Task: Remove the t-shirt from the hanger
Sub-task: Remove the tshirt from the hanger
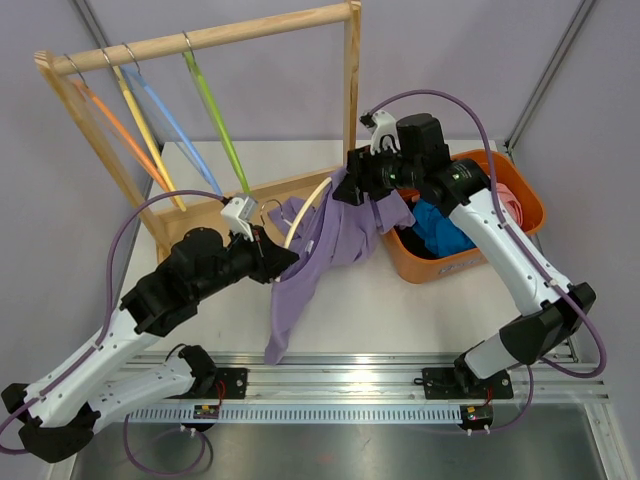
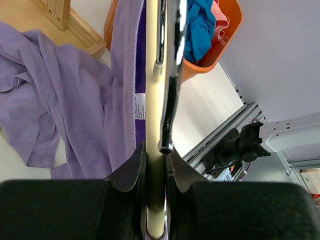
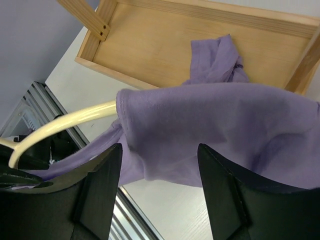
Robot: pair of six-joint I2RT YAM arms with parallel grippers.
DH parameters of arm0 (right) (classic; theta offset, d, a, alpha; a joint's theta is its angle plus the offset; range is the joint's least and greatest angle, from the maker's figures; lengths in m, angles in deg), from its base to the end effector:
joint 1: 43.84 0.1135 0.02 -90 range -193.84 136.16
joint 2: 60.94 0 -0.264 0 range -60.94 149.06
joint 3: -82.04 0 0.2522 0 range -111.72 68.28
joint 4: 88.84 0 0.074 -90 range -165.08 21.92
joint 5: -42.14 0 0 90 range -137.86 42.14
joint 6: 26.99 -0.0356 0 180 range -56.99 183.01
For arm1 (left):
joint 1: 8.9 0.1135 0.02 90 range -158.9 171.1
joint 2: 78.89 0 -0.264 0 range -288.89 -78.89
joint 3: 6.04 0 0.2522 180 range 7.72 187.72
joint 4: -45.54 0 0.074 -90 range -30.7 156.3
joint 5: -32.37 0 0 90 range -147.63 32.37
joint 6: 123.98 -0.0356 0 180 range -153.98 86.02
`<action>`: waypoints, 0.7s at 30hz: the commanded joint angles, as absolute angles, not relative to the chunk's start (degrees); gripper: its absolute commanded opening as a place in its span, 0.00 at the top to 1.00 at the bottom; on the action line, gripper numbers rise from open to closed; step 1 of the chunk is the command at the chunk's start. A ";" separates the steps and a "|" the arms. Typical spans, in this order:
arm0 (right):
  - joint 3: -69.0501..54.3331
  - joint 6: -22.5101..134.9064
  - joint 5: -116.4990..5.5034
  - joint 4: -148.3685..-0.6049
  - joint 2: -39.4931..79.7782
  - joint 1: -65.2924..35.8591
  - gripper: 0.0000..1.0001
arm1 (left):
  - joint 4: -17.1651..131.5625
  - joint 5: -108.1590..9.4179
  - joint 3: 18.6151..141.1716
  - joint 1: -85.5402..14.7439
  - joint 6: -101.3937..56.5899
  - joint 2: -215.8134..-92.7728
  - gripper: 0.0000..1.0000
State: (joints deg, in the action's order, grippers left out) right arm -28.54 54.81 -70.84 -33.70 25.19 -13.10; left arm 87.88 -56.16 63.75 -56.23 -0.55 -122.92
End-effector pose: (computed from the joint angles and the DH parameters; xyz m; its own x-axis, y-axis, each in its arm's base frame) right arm 0.2710 0.1773 0.4268 -0.5425 -0.1698 -0.8227 -0.6888 0.6506 0.3199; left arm 0.1094 -0.1200 0.3753 -0.5755 -0.1882 -0.7958 0.5208 0.6660 -0.5341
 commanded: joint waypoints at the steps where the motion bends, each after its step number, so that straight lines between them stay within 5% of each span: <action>1: -33.32 51.77 -69.65 -38.17 26.42 -11.59 0.32 | 81.01 -55.52 67.84 -56.10 1.09 -122.74 1.00; 4: -34.03 51.41 -70.53 -38.43 27.48 -11.32 0.40 | 81.01 -55.70 67.84 -56.10 1.00 -122.92 1.00; 6: -34.47 51.41 -71.06 -38.61 27.83 -11.15 0.55 | 81.01 -55.87 67.75 -56.10 0.91 -122.92 1.00; 8: -35.52 52.02 -72.11 -38.52 28.18 -11.15 0.75 | 81.45 -55.96 67.93 -56.01 0.74 -122.92 1.00; 9: -35.87 52.20 -72.72 -38.52 28.18 -11.15 0.97 | 81.80 -56.48 68.10 -56.01 0.65 -123.18 1.00; 21: -41.85 52.03 -84.50 -48.89 25.98 -11.06 1.00 | 87.78 -52.28 73.46 -53.29 -4.98 -130.74 1.00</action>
State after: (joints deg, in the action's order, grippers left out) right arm -38.09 53.08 -77.90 -41.56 28.07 -11.59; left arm 89.76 -55.46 70.05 -54.15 -2.87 -129.50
